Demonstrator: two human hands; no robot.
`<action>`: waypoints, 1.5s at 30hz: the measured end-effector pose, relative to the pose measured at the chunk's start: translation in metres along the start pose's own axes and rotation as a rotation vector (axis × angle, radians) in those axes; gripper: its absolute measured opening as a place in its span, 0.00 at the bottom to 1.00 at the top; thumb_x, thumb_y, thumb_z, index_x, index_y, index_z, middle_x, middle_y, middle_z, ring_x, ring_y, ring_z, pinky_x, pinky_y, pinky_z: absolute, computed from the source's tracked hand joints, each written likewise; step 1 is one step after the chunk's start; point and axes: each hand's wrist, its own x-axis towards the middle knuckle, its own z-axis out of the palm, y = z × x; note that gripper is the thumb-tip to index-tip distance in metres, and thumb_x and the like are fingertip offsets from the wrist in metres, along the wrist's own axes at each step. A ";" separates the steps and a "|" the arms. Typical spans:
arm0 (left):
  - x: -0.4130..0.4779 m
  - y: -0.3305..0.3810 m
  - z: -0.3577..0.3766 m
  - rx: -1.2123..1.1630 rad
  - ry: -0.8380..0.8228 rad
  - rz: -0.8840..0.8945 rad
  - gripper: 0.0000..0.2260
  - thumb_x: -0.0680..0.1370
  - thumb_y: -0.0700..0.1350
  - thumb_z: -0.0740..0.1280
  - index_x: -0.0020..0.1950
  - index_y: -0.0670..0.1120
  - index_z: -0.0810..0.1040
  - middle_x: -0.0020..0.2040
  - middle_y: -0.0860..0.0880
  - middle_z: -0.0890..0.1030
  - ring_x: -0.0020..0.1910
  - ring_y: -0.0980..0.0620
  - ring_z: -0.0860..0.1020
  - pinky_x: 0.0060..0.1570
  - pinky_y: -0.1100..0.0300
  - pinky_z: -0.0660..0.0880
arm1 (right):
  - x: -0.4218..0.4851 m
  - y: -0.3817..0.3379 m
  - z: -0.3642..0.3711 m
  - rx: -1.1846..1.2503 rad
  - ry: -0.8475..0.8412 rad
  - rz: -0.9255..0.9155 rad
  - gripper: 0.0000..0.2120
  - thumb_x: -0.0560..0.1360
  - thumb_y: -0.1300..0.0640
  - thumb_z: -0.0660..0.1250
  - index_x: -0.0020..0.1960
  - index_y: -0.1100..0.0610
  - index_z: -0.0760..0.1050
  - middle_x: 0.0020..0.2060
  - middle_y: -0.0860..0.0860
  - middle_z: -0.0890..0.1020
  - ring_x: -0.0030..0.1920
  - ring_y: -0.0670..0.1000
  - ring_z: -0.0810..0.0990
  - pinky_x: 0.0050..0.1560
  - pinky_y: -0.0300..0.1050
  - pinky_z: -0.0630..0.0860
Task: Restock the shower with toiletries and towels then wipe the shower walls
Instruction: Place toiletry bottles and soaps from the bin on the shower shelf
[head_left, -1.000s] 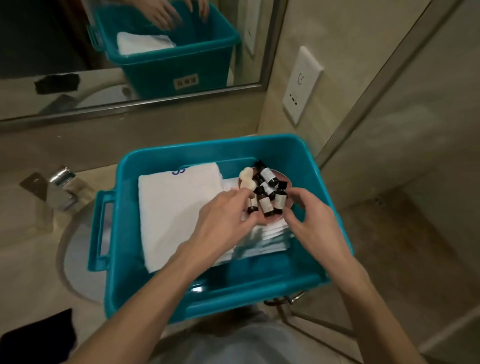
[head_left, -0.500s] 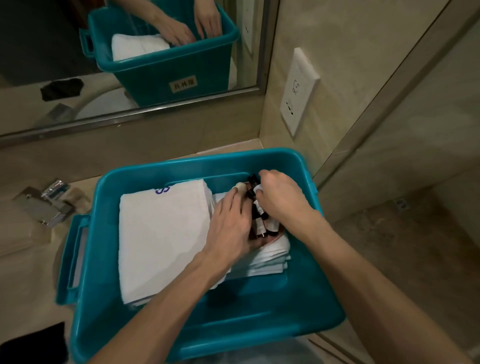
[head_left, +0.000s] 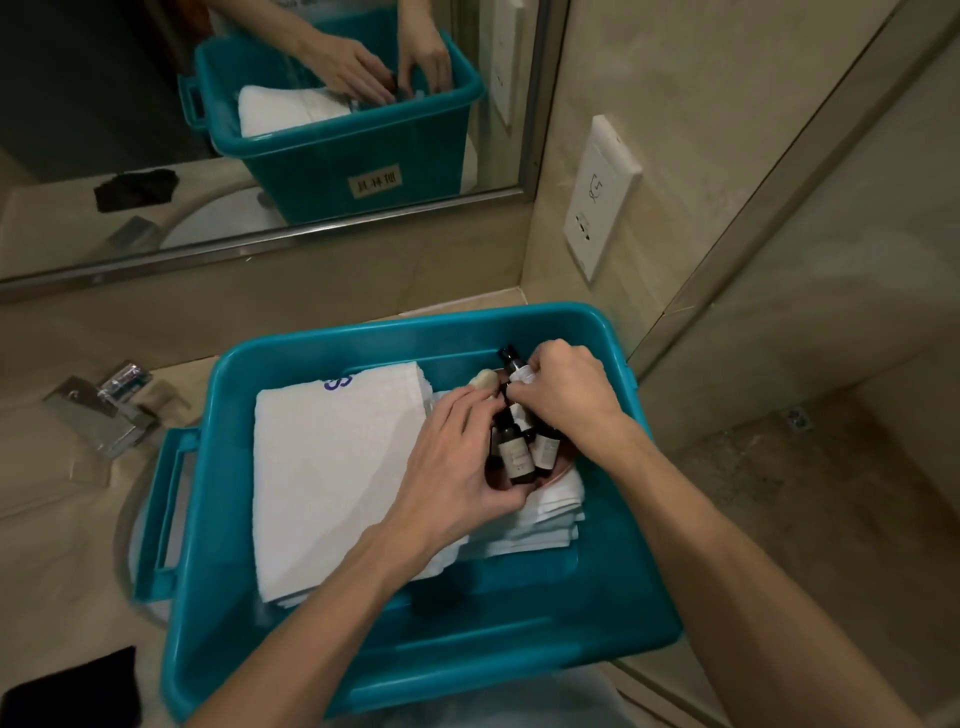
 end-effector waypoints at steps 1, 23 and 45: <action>-0.005 0.003 -0.009 -0.106 -0.019 -0.056 0.37 0.65 0.60 0.75 0.70 0.51 0.67 0.68 0.52 0.73 0.68 0.55 0.69 0.66 0.57 0.71 | -0.005 -0.001 -0.004 0.078 0.019 0.012 0.15 0.68 0.47 0.71 0.47 0.57 0.79 0.39 0.51 0.83 0.46 0.58 0.82 0.45 0.50 0.79; -0.124 0.055 -0.067 -1.193 -0.570 0.073 0.37 0.74 0.28 0.71 0.73 0.61 0.67 0.54 0.40 0.79 0.46 0.53 0.80 0.41 0.54 0.81 | -0.312 -0.005 0.016 1.564 0.578 0.346 0.15 0.75 0.73 0.67 0.61 0.67 0.74 0.51 0.64 0.85 0.52 0.59 0.86 0.53 0.51 0.84; -0.309 0.223 0.065 -0.917 -0.869 0.278 0.33 0.77 0.38 0.72 0.74 0.67 0.67 0.51 0.49 0.82 0.45 0.54 0.79 0.40 0.61 0.79 | -0.608 0.171 0.099 1.596 0.971 0.746 0.12 0.75 0.68 0.71 0.58 0.66 0.81 0.52 0.61 0.86 0.52 0.54 0.86 0.55 0.45 0.83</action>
